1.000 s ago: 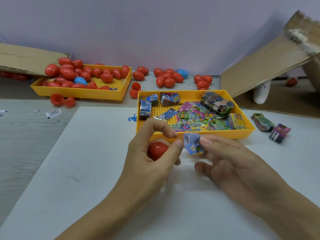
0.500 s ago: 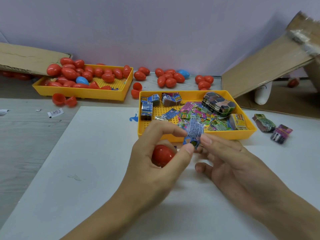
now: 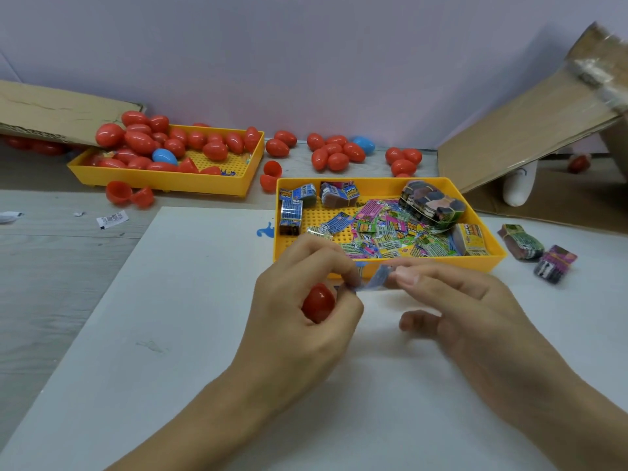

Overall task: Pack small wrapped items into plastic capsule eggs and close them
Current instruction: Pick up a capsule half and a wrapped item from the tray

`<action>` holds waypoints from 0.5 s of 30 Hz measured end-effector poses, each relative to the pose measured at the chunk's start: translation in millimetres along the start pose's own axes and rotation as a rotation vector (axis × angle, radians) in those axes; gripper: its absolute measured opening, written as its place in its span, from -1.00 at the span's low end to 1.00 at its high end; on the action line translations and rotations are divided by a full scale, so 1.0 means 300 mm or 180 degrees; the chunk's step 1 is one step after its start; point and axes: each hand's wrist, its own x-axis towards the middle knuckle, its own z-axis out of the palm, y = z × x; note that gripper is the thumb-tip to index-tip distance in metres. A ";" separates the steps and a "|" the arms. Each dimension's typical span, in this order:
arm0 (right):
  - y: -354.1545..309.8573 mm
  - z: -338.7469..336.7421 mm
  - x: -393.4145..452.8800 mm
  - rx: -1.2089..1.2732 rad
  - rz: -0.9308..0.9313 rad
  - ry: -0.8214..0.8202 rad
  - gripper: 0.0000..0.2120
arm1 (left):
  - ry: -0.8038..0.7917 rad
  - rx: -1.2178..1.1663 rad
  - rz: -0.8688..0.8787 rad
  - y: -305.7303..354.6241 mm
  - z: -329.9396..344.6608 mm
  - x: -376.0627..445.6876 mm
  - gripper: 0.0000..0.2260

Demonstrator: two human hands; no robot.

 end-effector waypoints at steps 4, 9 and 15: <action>0.005 -0.011 -0.012 -0.1463 -0.1705 0.0296 -0.85 | -0.0019 0.0551 0.0387 -0.001 -0.002 -0.004 -0.93; 0.015 -0.014 -0.032 -0.2475 -0.2573 -0.0139 -0.71 | -0.0133 0.0850 0.0547 -0.001 -0.011 -0.008 -0.91; 0.013 -0.017 -0.019 -0.3328 -0.2412 0.0213 -0.75 | -0.0236 0.1060 0.0573 0.012 -0.019 -0.009 -0.94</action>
